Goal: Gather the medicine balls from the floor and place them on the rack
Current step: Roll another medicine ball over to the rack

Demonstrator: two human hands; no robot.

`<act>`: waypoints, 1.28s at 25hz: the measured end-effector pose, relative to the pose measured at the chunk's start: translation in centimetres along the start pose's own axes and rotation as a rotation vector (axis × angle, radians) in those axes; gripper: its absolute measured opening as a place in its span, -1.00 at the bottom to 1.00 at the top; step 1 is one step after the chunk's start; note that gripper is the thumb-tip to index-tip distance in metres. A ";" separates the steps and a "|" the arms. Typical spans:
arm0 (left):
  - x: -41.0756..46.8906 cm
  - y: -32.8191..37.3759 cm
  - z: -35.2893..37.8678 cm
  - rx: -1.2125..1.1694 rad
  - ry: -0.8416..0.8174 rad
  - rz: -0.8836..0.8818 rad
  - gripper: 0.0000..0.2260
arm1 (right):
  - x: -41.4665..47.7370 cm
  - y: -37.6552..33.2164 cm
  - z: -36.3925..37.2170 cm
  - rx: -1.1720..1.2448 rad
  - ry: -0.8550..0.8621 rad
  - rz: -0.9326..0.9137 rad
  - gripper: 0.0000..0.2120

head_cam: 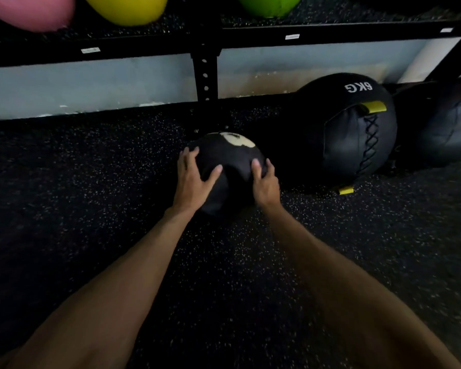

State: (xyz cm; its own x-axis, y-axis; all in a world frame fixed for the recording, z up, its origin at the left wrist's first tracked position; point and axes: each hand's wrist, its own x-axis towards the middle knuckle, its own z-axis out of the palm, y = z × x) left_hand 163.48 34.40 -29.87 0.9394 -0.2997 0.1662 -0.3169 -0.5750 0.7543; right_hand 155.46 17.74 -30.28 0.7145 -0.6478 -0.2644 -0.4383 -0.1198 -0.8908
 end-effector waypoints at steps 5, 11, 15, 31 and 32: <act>4.6 3.2 3.4 0.224 -0.111 0.053 -0.27 | -0.6 -0.5 0.3 -0.107 0.136 -0.071 -0.28; 2.9 3.0 6.5 0.246 -0.083 0.221 -0.22 | 4.9 -0.5 -2.3 -0.225 0.054 -0.040 -0.26; 6.3 3.4 6.7 0.274 -0.207 0.234 -0.18 | 7.8 -1.1 -3.8 -0.182 0.023 -0.001 -0.32; -2.1 20.6 -8.0 0.434 -0.516 0.002 -0.76 | -11.8 -11.3 -14.7 -0.568 -0.244 0.074 -0.72; -3.2 23.9 -10.4 0.436 -0.585 0.016 -0.78 | -14.5 -14.1 -17.2 -0.590 -0.286 0.107 -0.73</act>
State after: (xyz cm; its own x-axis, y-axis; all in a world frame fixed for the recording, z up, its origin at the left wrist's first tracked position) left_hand 154.21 29.56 -5.72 0.7493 -0.5984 -0.2836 -0.4679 -0.7815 0.4127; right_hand 141.91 15.89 -7.56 0.7316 -0.4635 -0.4999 -0.6816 -0.5106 -0.5241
